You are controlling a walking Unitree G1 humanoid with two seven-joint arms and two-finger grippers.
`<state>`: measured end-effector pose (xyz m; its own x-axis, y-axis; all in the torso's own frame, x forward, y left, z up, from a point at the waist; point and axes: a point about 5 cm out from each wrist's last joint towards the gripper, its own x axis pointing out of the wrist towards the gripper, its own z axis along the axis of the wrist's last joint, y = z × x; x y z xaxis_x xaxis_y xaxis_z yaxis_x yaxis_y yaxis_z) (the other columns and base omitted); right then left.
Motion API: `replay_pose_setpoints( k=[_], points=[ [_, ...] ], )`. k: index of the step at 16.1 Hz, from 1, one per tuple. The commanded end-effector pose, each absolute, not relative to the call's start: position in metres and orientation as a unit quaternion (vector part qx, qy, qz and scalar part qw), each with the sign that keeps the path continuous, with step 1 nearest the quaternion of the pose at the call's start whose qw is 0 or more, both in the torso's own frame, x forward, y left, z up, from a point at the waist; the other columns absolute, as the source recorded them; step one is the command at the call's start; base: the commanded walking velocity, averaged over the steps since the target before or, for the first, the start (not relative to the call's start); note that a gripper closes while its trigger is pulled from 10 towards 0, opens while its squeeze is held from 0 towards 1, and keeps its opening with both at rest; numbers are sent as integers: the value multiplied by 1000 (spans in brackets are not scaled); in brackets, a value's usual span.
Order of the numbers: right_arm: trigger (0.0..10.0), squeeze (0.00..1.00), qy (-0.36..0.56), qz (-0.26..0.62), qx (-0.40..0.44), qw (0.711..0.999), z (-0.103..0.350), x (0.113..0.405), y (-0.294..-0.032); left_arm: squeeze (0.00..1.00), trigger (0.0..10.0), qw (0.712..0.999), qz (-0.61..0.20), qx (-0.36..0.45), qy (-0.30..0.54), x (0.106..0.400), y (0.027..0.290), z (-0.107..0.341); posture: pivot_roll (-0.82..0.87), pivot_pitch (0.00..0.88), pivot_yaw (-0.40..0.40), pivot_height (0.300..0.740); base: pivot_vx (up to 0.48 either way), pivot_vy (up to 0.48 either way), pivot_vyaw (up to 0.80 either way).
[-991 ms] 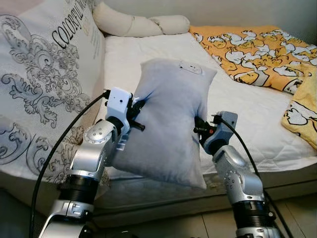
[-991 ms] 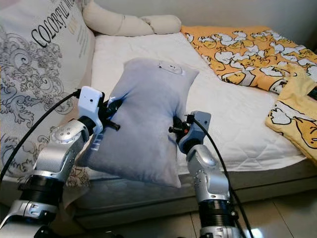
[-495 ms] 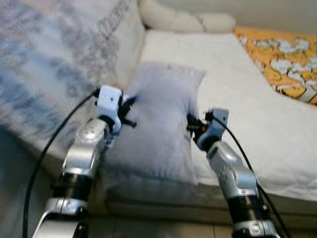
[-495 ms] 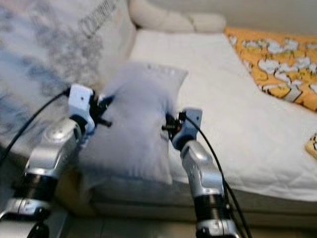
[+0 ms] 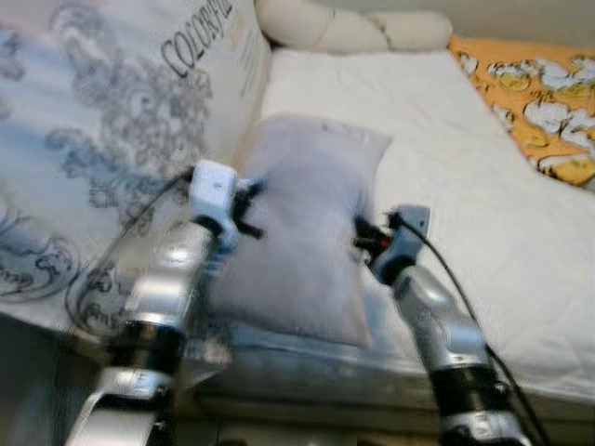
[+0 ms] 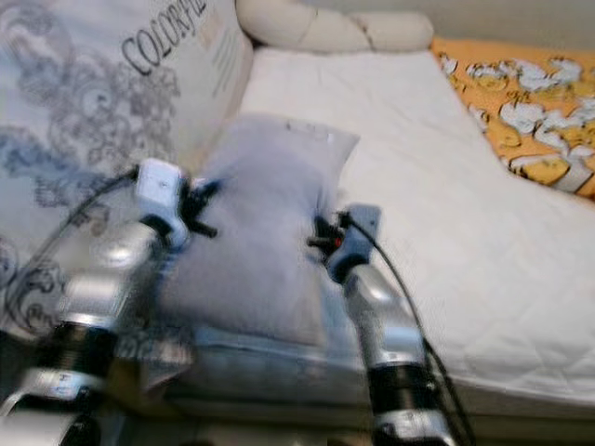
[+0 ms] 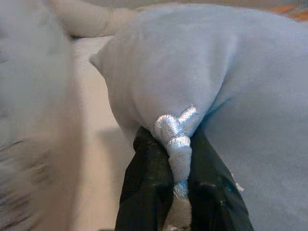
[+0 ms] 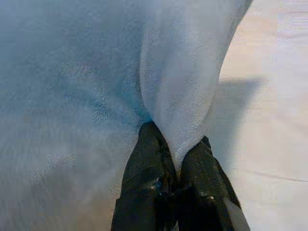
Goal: Clean up the room
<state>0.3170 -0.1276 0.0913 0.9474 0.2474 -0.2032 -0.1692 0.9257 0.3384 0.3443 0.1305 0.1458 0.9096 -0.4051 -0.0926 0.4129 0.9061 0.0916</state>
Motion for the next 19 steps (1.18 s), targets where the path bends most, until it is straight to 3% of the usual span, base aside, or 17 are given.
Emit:
replay_pose_setpoints(
  k=[1, 2, 9, 12, 15, 19],
  points=[
    [10000, 0, 98, 107, 177, 973, 101, 320, -128, 0, 10000, 979, -191, 69, 5, 349, 141, 162, 27, 0, -13, 740, 292, 0, 0],
    [10000, 1000, 98, 103, 196, 970, 100, 319, -129, 0, 10000, 979, -190, 70, 5, 350, 142, 162, 24, 0, -11, 740, 289, 0, 0],
    [10000, 1000, 79, 109, 91, 987, 97, 316, -153, 0, 10000, 973, -187, 136, 25, 370, 146, 158, -1, 0, 4, 740, 119, 0, 0],
    [10000, 1000, 68, 279, 65, 956, 109, 298, -148, 0, 10000, 953, -184, 237, 44, 381, 162, 153, -26, 0, 25, 740, 0, 0, 0],
    [10000, 1000, 52, 340, 59, 937, 124, 292, -153, 0, 10000, 928, -189, 316, 62, 390, 177, 157, -42, 0, 27, 740, 0, 0, 0],
    [10000, 1000, 61, 407, 49, 910, 131, 280, -148, 0, 10000, 923, -154, 348, 46, 402, 184, 177, -64, 0, 26, 740, 0, 0, 0]
  ],
)
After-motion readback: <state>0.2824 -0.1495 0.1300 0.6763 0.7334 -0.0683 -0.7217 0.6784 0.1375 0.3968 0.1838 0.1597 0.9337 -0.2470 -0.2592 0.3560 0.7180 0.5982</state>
